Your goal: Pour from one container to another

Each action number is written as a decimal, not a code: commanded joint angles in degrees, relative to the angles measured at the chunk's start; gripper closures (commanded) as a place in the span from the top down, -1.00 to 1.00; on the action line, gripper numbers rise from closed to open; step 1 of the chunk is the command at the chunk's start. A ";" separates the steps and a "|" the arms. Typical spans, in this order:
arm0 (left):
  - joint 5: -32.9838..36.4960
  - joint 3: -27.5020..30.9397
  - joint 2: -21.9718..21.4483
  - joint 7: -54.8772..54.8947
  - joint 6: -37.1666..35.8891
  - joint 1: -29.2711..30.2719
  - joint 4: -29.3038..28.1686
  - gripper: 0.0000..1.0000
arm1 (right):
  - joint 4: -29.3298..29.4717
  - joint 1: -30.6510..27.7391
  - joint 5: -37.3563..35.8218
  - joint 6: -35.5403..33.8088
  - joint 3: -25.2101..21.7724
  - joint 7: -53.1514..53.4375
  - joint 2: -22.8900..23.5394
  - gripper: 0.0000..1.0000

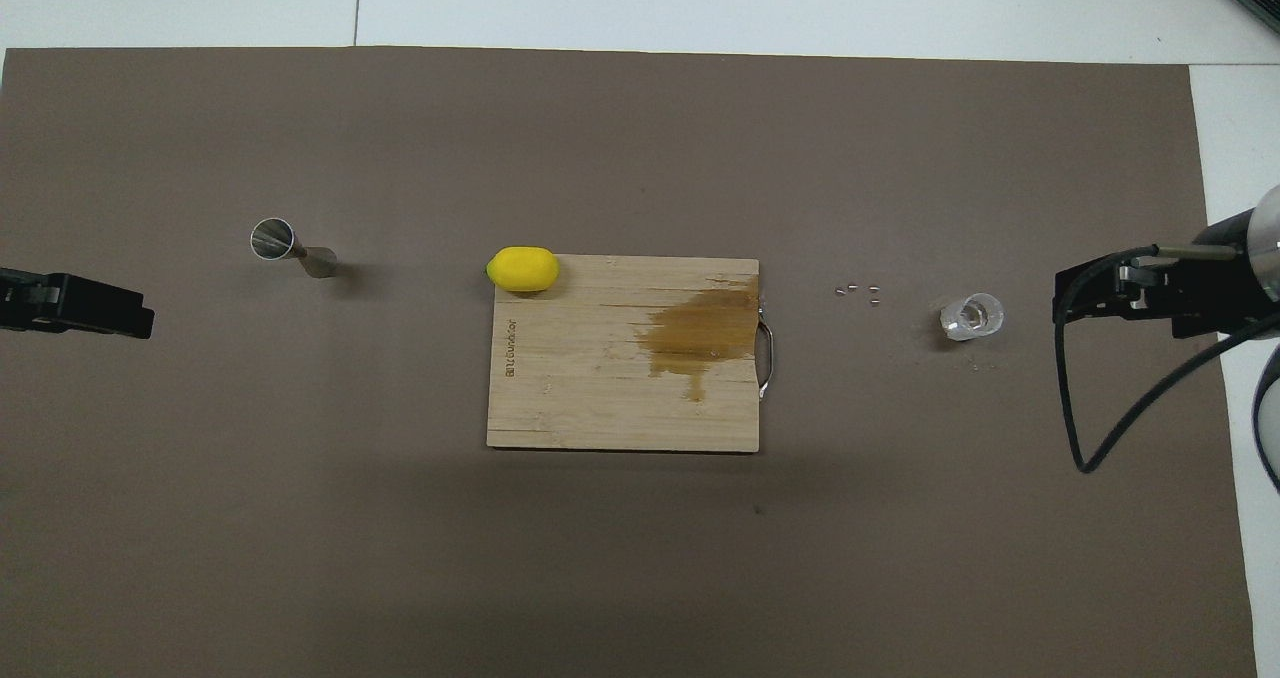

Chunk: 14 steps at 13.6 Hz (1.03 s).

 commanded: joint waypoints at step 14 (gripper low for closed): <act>-13.37 -0.11 3.87 -24.39 3.93 9.04 -10.33 1.00 | 0.46 -0.29 -1.39 -1.91 0.78 -3.24 -1.24 1.00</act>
